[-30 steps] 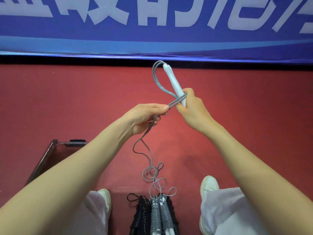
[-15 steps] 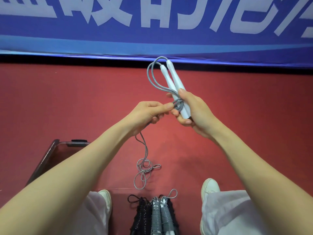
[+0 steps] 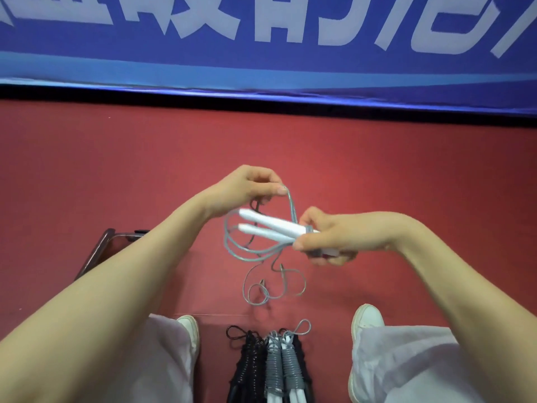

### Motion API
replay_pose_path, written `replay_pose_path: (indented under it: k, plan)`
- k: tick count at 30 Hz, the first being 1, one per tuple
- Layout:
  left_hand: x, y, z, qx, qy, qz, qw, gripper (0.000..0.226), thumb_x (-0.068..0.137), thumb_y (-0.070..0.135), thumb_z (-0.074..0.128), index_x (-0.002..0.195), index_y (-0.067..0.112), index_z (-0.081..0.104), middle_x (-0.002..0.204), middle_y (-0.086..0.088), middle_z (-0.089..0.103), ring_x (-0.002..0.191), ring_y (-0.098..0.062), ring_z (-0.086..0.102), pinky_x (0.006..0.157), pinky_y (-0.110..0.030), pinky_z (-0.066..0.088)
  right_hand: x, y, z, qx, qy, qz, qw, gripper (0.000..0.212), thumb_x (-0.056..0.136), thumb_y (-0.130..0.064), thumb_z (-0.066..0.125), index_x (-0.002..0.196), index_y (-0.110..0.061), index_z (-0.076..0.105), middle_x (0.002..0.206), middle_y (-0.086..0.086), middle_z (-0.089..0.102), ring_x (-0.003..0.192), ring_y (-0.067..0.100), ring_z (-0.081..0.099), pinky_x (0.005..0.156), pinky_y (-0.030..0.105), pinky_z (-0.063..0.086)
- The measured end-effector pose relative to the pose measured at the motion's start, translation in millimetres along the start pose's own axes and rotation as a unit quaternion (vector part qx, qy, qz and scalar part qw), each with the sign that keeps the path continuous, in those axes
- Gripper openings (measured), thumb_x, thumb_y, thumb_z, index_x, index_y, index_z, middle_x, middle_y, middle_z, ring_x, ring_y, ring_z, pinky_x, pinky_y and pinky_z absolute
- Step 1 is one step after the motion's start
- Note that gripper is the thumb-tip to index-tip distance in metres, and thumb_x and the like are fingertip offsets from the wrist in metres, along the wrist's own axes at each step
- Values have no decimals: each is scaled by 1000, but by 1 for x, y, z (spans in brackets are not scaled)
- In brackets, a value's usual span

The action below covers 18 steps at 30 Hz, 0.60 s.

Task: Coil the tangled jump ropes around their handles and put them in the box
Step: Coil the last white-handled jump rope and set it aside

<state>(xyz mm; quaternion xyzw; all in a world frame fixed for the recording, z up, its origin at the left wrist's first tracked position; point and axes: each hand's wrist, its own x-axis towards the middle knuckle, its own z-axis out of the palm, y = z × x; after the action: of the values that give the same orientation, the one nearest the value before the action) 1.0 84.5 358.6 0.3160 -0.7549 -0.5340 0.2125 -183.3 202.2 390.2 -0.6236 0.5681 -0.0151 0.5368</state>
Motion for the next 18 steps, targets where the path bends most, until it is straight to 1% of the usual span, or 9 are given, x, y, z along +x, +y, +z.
replay_pose_path:
  k: [3, 4, 6, 7, 9, 11, 13, 15, 18]
  plan:
    - [2, 9, 13, 13, 11, 21, 1000, 12, 84, 15, 72, 75, 12, 65, 54, 8, 44, 51, -8, 31, 50, -22, 24, 16, 4, 0, -234, 89, 100, 963, 22, 99, -31, 46, 116, -25, 34, 88, 8, 50, 68, 25, 49, 60, 32, 33]
    - [3, 9, 17, 7, 20, 24, 999, 14, 84, 16, 72, 75, 11, 64, 53, 10, 43, 49, -8, 30, 48, -21, 23, 20, 8, -5, -282, 149, 117, 940, 29, 99, -31, 43, 125, -22, 33, 99, 11, 52, 79, 30, 54, 64, 33, 32]
    - [5, 12, 24, -46, 34, 16, 998, 18, 89, 21, 68, 79, 8, 60, 55, 7, 44, 48, -9, 26, 46, -20, 21, 23, 17, -17, -307, 313, 134, 889, 40, 98, -33, 44, 128, -10, 32, 117, 19, 56, 98, 38, 59, 69, 36, 33]
    - [7, 14, 26, -83, 36, 0, 996, 22, 93, 26, 62, 83, 7, 58, 57, 5, 46, 47, -9, 26, 45, -19, 20, 24, 19, -22, -300, 392, 125, 860, 40, 98, -34, 45, 125, -7, 34, 119, 19, 56, 102, 41, 59, 70, 38, 33]
    - [8, 16, 32, -134, 14, -55, 989, 34, 100, 37, 47, 89, 7, 60, 61, 1, 51, 45, -8, 24, 42, -17, 20, 25, 21, -28, -289, 483, 95, 821, 39, 97, -33, 47, 124, -6, 36, 119, 18, 53, 100, 47, 58, 68, 41, 33]
    - [8, 16, 40, -155, -38, -112, 981, 35, 101, 35, 43, 95, 9, 65, 62, 1, 51, 47, -7, 23, 43, -17, 20, 25, 20, -30, -250, 516, 61, 817, 39, 96, -30, 50, 125, -6, 37, 120, 18, 50, 98, 50, 57, 68, 43, 34]
    - [8, 15, 42, -181, -64, -136, 972, 27, 99, 28, 48, 97, 10, 67, 63, 3, 47, 50, -6, 27, 47, -17, 22, 25, 18, -30, -202, 533, 21, 821, 38, 96, -29, 51, 122, -7, 37, 121, 17, 50, 96, 51, 56, 71, 45, 40]
    - [8, 14, 39, -195, -47, -144, 969, 18, 96, 23, 56, 93, 11, 69, 64, 5, 48, 52, -6, 34, 52, -17, 28, 26, 16, -29, -171, 543, -9, 822, 36, 95, -29, 51, 120, -7, 37, 120, 18, 52, 95, 50, 56, 73, 47, 43]
    - [7, 11, 36, -182, -12, -147, 972, 11, 89, 22, 65, 87, 12, 72, 63, 8, 53, 51, -6, 41, 58, -19, 37, 25, 11, -27, -129, 535, -45, 834, 33, 95, -27, 52, 117, -8, 35, 108, 15, 57, 89, 44, 57, 66, 39, 35]
